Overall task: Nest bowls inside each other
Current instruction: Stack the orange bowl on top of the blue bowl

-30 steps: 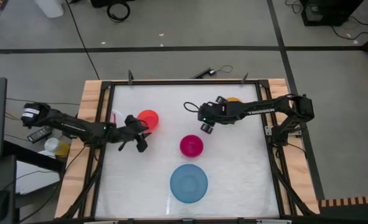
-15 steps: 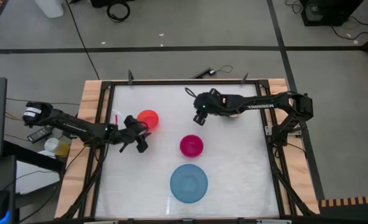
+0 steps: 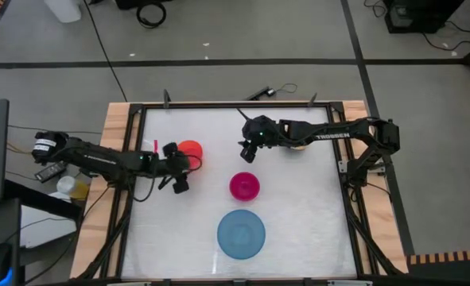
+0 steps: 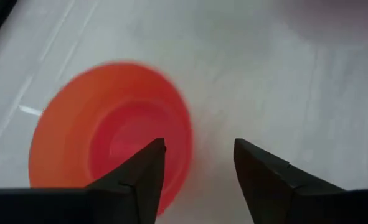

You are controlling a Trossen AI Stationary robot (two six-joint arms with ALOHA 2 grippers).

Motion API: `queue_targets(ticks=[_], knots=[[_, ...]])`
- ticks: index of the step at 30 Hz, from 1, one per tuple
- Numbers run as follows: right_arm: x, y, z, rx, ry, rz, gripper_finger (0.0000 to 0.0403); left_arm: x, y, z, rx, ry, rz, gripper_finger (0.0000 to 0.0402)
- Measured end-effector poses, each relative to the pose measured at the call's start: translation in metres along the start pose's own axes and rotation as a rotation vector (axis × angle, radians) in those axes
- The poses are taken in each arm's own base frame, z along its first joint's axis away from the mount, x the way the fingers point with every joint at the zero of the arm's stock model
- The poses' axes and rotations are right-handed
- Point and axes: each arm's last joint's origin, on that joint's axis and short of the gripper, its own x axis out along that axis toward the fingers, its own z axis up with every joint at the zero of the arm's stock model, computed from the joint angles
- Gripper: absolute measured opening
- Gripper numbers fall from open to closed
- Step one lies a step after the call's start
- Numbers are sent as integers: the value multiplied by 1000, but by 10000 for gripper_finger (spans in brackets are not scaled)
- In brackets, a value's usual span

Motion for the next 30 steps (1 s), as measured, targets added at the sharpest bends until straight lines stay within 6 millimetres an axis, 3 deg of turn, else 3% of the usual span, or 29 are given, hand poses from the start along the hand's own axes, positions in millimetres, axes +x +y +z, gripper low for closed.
queue_targets(ticks=[6,10,15,20,25,30], knots=[[-1,20,-12,-48,5,3,184,5,-2,0,130,13,20,174],[12,35,-15,-44,-217,20,183,8,-1,-3,69,28,84,169],[54,30,6,236,-210,123,179,-3,-6,7,-60,-23,70,169],[105,48,12,294,-60,137,178,-28,-10,22,-72,-69,42,169],[138,58,15,369,-35,44,182,-42,-9,18,-138,-83,110,169],[157,61,18,402,-28,35,195,-47,-4,13,-199,-74,171,169]])
